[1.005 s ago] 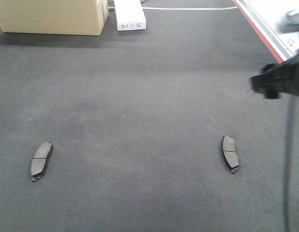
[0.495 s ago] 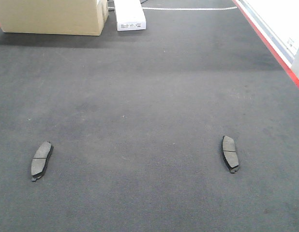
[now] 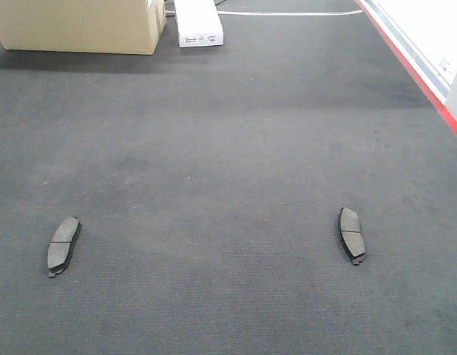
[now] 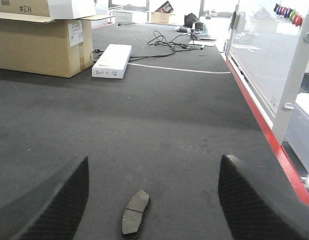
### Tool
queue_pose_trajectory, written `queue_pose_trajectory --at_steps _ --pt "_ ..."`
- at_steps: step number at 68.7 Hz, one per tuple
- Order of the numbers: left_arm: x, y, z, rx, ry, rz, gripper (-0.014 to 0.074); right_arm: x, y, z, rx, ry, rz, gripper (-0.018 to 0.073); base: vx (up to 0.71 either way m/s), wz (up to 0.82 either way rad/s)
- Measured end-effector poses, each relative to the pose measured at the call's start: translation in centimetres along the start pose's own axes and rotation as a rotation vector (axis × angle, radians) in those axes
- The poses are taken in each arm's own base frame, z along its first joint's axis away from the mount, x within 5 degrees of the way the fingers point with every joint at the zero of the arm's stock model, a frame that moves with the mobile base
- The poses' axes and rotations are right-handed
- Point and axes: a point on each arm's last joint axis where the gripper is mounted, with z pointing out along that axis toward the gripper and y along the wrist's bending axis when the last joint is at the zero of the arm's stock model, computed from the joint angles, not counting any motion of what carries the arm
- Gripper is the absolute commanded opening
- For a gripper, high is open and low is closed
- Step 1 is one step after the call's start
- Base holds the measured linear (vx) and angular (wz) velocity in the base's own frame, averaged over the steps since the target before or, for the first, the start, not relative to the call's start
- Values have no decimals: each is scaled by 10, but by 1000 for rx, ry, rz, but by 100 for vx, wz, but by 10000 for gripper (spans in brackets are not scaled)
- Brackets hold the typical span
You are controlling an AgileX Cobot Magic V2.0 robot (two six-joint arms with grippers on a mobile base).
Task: Move and align brake pads A on conveyor
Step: 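Lower the right gripper's brake pad onto the belt beside the other pad and release, then back the base away from the conveyor and turn toward the aisle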
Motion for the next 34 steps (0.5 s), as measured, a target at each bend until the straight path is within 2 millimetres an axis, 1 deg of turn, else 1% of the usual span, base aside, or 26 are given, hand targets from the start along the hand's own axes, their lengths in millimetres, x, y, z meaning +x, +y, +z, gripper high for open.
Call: queue_pose_trajectory --at_steps 34 --pt "0 0 0 0 0 0 534 0 0 0 0 1 0 526 0 0"
